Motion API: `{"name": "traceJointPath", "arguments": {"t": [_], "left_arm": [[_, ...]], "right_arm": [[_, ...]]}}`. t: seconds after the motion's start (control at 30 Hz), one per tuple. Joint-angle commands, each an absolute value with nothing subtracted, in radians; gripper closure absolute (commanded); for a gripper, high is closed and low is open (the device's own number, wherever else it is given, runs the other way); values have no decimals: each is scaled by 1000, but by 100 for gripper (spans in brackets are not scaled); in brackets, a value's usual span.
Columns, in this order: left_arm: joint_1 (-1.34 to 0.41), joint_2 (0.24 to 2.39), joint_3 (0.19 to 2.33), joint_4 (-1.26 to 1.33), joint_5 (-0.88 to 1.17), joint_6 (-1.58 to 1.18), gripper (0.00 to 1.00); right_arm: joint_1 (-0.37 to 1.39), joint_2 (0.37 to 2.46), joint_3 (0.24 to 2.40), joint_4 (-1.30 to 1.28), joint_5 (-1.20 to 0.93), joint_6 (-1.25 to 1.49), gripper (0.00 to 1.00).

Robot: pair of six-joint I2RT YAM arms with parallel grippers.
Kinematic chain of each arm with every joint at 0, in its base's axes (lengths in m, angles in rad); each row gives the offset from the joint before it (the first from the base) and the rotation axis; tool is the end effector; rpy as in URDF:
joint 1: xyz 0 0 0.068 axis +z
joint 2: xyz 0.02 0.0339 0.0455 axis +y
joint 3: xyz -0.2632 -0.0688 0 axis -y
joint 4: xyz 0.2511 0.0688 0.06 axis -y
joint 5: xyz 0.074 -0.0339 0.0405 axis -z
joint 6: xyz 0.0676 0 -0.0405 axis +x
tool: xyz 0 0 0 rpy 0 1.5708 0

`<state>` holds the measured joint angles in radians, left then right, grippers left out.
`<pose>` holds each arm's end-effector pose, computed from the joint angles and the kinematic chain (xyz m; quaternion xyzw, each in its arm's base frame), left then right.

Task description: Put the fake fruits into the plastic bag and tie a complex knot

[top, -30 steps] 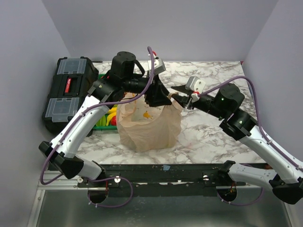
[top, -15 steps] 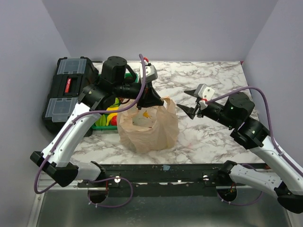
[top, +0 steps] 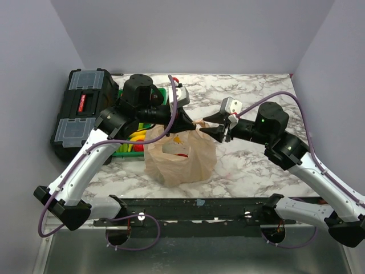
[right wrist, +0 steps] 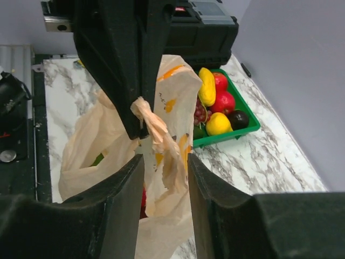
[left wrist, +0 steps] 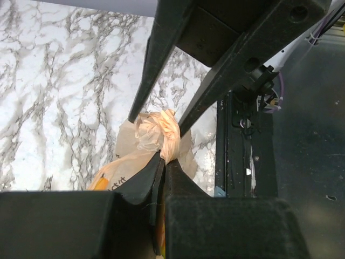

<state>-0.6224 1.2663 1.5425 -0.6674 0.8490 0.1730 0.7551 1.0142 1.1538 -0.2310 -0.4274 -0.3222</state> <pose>0.1947 -0.2021 0.4455 0.5045 0.6095 -0.4466 0.4178 0.1674 0.1960 0.4190 -0.4930 0.5463 0.2945 0.6097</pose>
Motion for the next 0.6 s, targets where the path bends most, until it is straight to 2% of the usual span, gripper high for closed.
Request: {"name": "traceJointPath", "arguments": {"t": [0.0, 0.07, 0.2, 0.27, 0.3, 0.33, 0.47, 0.57], "left_arm": [[-629, 1222, 1530, -617, 828, 201, 100], [-629, 1203, 1515, -614, 824, 228, 100], [-648, 1169, 1488, -649, 794, 347, 100], [-669, 1153, 1464, -676, 760, 423, 100], [-681, 1138, 1442, -679, 730, 451, 100], [-694, 1126, 1422, -679, 695, 482, 100], [-757, 1046, 1297, -606, 513, 560, 100], [-774, 1021, 1241, -567, 446, 574, 98]], "right_arm": [[754, 1018, 1155, -201, -538, -305, 66], [754, 1022, 1145, -198, -521, -314, 73], [754, 1049, 1142, -161, -498, -314, 76], [754, 1063, 1136, -118, -467, -286, 85], [754, 1070, 1131, -94, -438, -265, 95], [754, 1072, 1125, -78, -400, -244, 99], [754, 1053, 1094, 22, -312, -168, 99], [754, 1046, 1092, 51, -325, -133, 99]]}}
